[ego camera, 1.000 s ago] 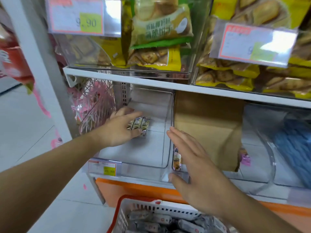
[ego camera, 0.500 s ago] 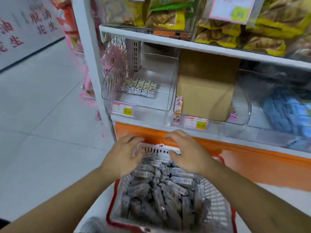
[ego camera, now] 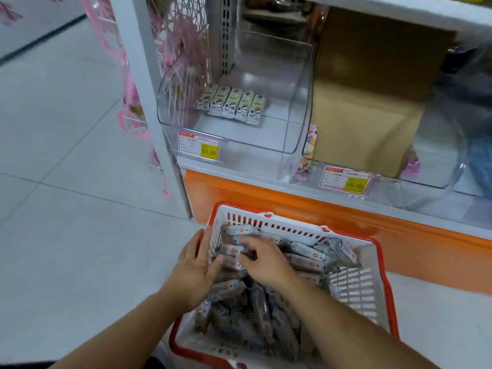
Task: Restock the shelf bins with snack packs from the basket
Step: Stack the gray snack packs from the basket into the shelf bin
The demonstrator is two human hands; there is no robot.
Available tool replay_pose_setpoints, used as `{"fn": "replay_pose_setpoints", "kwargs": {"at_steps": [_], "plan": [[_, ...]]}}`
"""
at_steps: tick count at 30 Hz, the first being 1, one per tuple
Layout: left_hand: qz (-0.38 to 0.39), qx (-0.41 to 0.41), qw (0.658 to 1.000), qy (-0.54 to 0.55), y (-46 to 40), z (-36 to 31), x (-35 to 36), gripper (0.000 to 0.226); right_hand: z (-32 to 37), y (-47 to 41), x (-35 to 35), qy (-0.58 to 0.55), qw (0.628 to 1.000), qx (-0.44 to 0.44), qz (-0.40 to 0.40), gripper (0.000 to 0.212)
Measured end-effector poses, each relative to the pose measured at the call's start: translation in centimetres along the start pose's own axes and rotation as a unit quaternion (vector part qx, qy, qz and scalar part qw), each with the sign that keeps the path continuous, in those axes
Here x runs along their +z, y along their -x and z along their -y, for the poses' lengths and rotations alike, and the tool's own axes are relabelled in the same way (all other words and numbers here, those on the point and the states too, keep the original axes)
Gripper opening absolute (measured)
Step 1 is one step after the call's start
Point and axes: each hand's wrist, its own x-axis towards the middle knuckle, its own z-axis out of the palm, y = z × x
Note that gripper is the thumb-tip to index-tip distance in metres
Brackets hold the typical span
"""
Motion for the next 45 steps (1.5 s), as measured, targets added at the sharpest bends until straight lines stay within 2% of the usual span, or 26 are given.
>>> {"fn": "replay_pose_setpoints", "kwargs": {"at_steps": [2,6,12,16,18,21,22,27,31,35,40,43,45], "plan": [[-0.004,0.002,1.000,-0.001,0.0,0.0,0.1,0.076,0.0,-1.2,1.8,0.011,0.999,0.029,-0.025,0.047],[0.002,-0.006,1.000,-0.019,0.1,-0.2,0.0,0.075,0.2,-2.3,3.7,0.021,0.995,0.045,-0.087,0.008],[0.054,-0.053,0.993,-0.095,0.1,-1.3,-1.0,0.078,1.0,-0.2,1.9,0.006,0.992,0.067,-0.108,0.015],[0.068,-0.068,0.981,-0.168,0.3,-3.3,-3.6,0.074,2.5,3.1,-3.1,-0.068,0.995,0.051,-0.058,0.035],[0.051,-0.046,0.983,-0.168,-0.1,-5.4,-6.1,0.064,3.9,5.0,-6.6,-0.072,0.997,0.007,-0.032,0.042],[0.029,0.036,0.996,-0.076,-0.5,-10.1,-10.9,0.028,6.5,7.7,-11.6,-0.032,0.997,-0.056,-0.029,0.048],[0.034,0.059,0.996,-0.048,-0.4,-11.6,-12.5,0.027,7.3,8.6,-13.0,-0.038,0.996,-0.074,-0.029,0.049],[0.186,0.188,0.964,-0.021,2.8,-16.5,-18.3,0.073,10.2,12.0,-17.1,-0.076,0.983,-0.160,-0.052,0.057],[0.239,0.188,0.951,0.054,5.5,-18.6,-19.4,0.099,11.0,13.1,-18.0,-0.139,0.970,-0.193,-0.043,0.063],[0.174,0.206,0.963,0.031,5.7,-19.4,-18.8,0.107,11.2,12.5,-18.1,-0.192,0.957,-0.209,-0.059,0.066],[0.107,0.213,0.969,0.071,4.6,-18.9,-18.8,0.099,11.6,11.3,-18.1,-0.221,0.949,-0.196,-0.108,0.057],[0.063,0.203,0.974,0.079,3.6,-18.9,-19.0,0.097,11.6,10.4,-18.3,-0.148,0.953,-0.202,-0.170,0.049],[0.026,0.201,0.978,0.045,2.8,-19.3,-19.9,0.097,11.6,9.7,-19.4,-0.026,0.944,-0.220,-0.244,0.051]]}}
